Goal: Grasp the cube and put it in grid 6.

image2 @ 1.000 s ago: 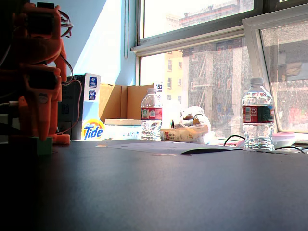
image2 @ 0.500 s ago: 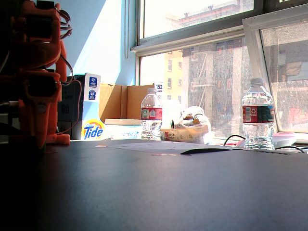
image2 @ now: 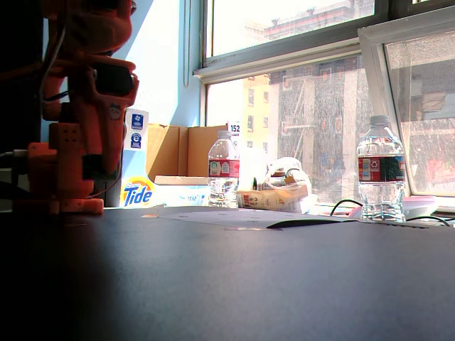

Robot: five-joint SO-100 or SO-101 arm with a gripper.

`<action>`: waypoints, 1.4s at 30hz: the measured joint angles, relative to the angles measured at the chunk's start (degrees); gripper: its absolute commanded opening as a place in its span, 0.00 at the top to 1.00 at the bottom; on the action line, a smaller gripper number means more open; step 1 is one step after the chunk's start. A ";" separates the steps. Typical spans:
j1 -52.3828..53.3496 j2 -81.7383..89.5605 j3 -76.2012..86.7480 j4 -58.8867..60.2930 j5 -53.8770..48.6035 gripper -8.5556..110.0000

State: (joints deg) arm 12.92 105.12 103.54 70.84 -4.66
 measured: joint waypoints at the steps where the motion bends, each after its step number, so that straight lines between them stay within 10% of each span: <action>1: -2.20 -0.97 -2.02 1.32 0.53 0.93; 33: -41.13 -28.13 -18.28 2.46 13.18 0.93; 42: -41.31 -28.30 -18.28 4.75 10.28 0.67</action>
State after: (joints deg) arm -28.39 76.82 85.25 75.59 5.62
